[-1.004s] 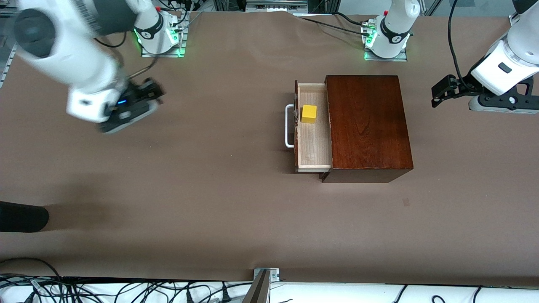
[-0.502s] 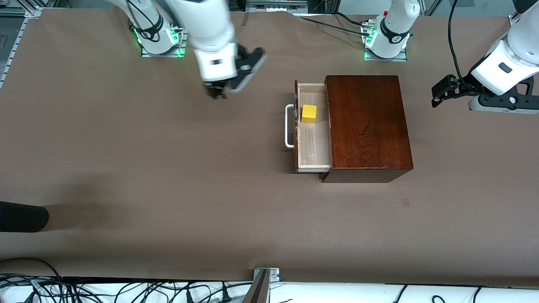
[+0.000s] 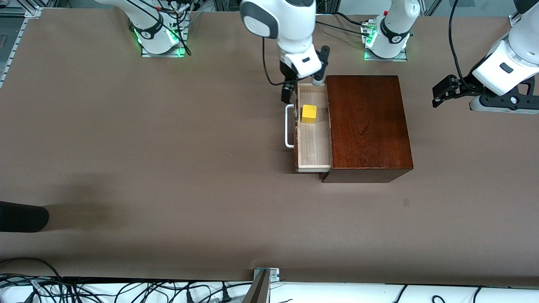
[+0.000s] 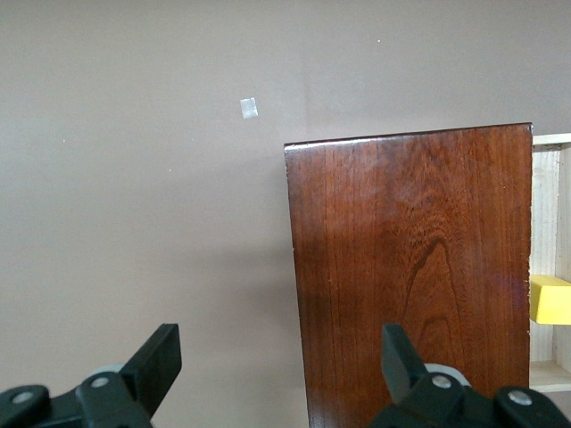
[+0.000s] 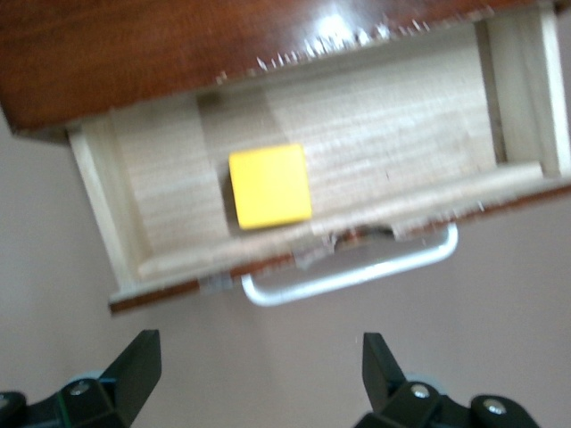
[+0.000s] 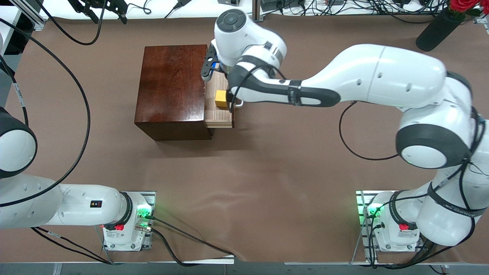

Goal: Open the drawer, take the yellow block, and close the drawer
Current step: 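Move the right gripper over the yellow cube in the open drawer, then lower the right gripper and grasp the yellow cube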

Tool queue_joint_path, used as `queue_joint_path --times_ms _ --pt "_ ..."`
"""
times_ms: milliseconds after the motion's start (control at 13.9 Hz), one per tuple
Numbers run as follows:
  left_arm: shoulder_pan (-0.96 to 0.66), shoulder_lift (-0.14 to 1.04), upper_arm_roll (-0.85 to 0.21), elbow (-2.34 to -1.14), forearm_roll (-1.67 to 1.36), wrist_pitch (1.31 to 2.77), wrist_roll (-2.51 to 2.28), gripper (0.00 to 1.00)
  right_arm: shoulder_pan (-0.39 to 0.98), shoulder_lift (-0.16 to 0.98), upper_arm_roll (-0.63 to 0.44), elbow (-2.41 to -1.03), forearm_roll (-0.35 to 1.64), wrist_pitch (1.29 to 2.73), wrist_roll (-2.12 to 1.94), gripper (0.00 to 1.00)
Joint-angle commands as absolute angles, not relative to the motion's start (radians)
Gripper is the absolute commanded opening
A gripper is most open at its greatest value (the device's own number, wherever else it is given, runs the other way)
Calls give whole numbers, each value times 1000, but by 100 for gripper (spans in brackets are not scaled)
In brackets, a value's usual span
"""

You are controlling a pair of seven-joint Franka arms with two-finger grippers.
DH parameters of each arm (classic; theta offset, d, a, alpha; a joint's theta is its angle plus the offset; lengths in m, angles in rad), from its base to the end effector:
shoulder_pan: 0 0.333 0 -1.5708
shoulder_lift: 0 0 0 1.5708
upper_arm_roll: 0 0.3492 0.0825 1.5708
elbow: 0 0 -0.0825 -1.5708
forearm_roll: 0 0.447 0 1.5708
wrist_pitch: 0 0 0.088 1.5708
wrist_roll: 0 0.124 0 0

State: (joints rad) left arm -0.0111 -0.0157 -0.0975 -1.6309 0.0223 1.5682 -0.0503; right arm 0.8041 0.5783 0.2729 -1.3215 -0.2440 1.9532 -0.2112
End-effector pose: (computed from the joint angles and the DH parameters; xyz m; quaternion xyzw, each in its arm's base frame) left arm 0.6060 -0.0637 0.6180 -0.9992 0.0293 0.0225 0.0137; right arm 0.4375 0.6749 0.4071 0.7878 0.6134 0.0511 0.0223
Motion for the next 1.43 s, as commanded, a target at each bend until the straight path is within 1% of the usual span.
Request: queue_joint_path --times_ms 0,143,502,1004,1291,1362 --pt "-6 -21 -98 -1623 0 1562 -35 100 850 673 262 -1172 -268 1937 -224 100" --pt "-6 -21 -98 -1623 2 1562 -35 100 864 721 262 -1122 -279 1939 -212 100" --pt "-6 -21 -98 -1621 2 1562 -26 100 884 796 261 -1118 -354 1994 -222 100" --pt "-12 -20 -100 -1615 2 1560 -38 100 885 831 247 -1118 -356 2063 -238 100" --pt "-12 -20 -100 -1615 2 1562 -31 100 890 845 244 -1120 -362 2066 -232 100" --pt "-12 -20 -100 -1615 2 1562 -35 100 891 848 244 -1120 -364 2068 -232 98"
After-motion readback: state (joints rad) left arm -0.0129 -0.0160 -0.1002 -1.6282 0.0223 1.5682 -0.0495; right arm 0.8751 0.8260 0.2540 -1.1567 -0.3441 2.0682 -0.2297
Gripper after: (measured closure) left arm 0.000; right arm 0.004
